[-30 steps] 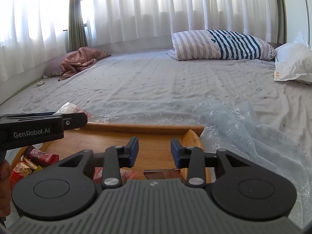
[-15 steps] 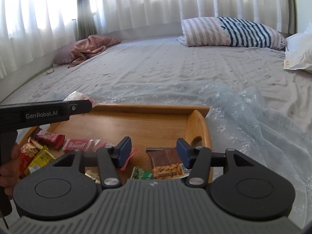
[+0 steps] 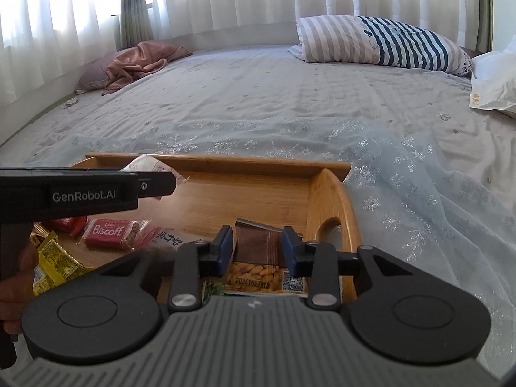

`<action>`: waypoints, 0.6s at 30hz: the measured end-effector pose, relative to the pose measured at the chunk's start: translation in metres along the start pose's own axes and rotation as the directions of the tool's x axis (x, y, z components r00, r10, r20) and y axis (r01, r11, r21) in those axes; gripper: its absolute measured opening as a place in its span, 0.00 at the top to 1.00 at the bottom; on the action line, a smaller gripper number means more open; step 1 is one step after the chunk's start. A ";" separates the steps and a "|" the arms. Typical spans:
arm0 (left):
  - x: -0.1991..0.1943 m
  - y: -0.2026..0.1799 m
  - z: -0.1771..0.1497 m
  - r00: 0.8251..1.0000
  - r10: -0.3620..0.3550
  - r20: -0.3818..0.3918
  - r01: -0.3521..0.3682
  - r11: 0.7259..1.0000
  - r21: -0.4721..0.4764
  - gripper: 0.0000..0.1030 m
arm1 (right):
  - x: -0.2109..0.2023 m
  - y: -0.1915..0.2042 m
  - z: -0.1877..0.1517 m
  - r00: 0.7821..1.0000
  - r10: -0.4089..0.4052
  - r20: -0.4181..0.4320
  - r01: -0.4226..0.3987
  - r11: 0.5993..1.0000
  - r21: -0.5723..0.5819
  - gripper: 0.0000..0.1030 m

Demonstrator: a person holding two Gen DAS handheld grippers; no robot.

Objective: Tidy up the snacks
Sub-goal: 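Lower the almond bar and white pastry onto the tray and open both tools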

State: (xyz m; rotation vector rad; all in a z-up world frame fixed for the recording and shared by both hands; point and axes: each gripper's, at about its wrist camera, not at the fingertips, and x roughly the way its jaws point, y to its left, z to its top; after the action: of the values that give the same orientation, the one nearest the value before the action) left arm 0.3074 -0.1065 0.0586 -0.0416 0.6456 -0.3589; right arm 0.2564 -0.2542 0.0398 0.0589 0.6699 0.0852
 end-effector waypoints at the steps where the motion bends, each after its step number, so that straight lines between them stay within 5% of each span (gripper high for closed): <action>1: 0.002 0.000 0.000 1.000 0.000 -0.005 0.000 1.000 -0.002 0.58 | 0.002 -0.002 0.002 1.000 0.006 -0.001 -0.006 1.000 0.007 0.63; 18: 0.032 -0.002 -0.008 0.996 -0.037 -0.077 0.035 0.999 -0.028 0.57 | 0.015 -0.015 0.006 0.998 0.016 0.058 -0.021 0.996 0.081 0.63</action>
State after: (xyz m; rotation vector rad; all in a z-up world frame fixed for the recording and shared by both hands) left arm 0.3263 -0.1184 0.0338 -0.0656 0.7268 -0.3881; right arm 0.2726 -0.2673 0.0337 0.1458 0.6150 0.0735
